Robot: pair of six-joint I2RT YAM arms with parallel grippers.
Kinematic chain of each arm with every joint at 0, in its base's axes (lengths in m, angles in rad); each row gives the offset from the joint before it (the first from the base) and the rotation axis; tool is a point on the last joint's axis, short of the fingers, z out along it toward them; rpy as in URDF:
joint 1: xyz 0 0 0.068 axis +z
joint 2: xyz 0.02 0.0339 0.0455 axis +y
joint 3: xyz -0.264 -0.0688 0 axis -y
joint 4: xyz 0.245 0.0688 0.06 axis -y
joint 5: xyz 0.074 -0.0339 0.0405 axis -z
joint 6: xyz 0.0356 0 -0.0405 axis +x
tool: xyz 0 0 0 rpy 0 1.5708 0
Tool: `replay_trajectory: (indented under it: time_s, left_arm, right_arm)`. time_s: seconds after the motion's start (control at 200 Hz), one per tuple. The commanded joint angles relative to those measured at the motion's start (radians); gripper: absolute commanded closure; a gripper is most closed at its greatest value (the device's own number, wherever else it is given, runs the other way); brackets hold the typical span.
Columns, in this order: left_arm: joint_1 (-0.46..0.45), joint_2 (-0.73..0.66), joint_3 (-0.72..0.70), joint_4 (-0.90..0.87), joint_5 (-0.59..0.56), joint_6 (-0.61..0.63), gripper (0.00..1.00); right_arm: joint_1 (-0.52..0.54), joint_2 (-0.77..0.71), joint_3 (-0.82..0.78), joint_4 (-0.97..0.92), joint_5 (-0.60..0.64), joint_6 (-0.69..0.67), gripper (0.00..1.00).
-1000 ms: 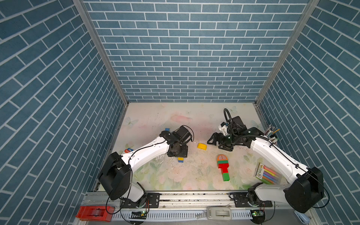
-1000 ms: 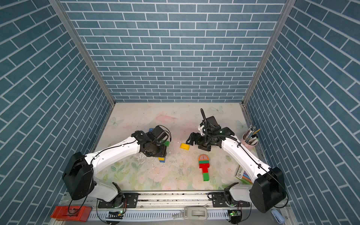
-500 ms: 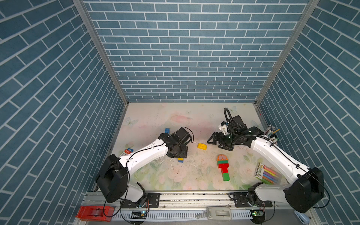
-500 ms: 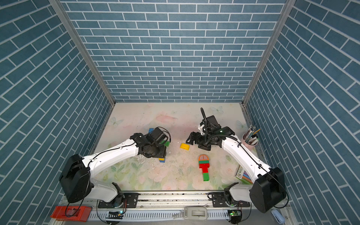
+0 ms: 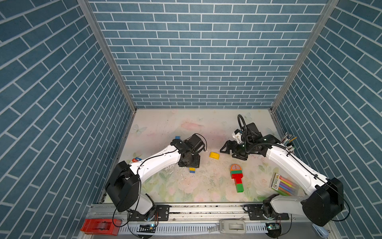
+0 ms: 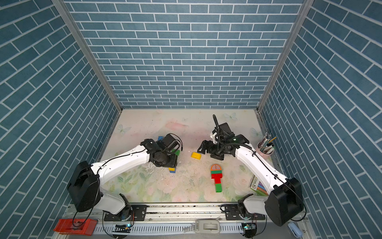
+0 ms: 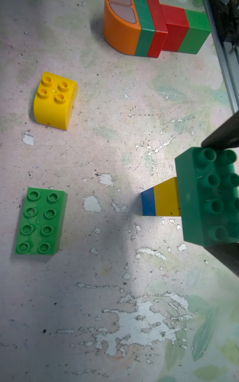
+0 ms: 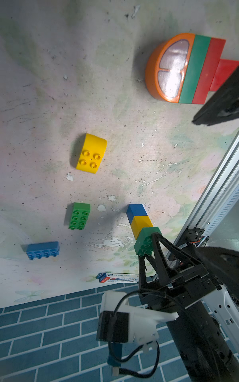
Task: Assemble an ice cream with lego
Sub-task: Assemble the lego brick with the lego brick.
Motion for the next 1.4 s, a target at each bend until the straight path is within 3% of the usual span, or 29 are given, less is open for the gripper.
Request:
replay_trajectory:
  time_s: [0.0, 0.34, 0.63, 0.985, 1.22, 1.395]
  left_arm:
    - [-0.002, 0.058, -0.063, -0.103, 0.047, -0.018, 1.00]
    - [0.001, 0.108, -0.081, -0.079, 0.086, -0.032, 1.00]
    - [0.003, 0.165, -0.002, -0.170, 0.054, 0.018, 1.00]
    - [0.009, 0.235, -0.014, -0.187, 0.081, 0.070, 1.00]
    - [0.012, 0.228, 0.011, -0.210, 0.070, 0.099, 1.00]
    - [0.006, 0.106, -0.080, -0.096, 0.013, 0.040, 1.00]
  right_arm:
    - [0.003, -0.008, 0.021, -0.033, 0.022, -0.004, 0.08]
    - [0.002, -0.028, 0.007, -0.042, 0.028, -0.001, 0.08]
    - [0.004, -0.029, 0.009, -0.048, 0.027, -0.004, 0.08]
    - [0.004, -0.043, 0.004, -0.054, 0.027, -0.005, 0.08]
    - [0.004, -0.054, 0.004, -0.063, 0.033, -0.006, 0.08]
    - [0.003, -0.066, 0.004, -0.074, 0.042, -0.007, 0.08]
